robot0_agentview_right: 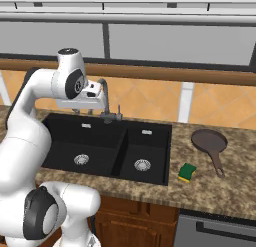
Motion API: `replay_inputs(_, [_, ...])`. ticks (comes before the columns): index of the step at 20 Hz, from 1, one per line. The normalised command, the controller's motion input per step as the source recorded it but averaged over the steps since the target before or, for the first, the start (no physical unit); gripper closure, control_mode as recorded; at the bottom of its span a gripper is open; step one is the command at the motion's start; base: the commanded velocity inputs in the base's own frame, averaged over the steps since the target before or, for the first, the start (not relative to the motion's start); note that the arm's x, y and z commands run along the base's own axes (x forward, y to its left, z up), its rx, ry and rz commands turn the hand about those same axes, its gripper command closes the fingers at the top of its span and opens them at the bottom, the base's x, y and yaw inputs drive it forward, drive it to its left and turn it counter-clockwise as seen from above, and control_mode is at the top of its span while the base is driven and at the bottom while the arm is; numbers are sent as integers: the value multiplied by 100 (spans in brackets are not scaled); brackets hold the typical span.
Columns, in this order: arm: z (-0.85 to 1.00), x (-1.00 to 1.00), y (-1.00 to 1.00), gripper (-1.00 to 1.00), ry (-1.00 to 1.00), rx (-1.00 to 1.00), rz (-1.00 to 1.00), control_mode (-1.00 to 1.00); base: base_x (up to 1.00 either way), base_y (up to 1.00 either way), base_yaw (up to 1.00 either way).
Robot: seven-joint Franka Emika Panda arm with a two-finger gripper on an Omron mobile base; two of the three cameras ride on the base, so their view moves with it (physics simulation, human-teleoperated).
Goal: Pick the pan and sponge and place them into the sink. Then turn on the water.
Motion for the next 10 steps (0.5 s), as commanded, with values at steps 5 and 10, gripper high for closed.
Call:
replay_inputs(5, [0,0,-43,-100,0,0,1,-100,0,0,0])
replay_inputs(10, [-3,-4,-100,-100,0,0,0,-100,0,0,0])
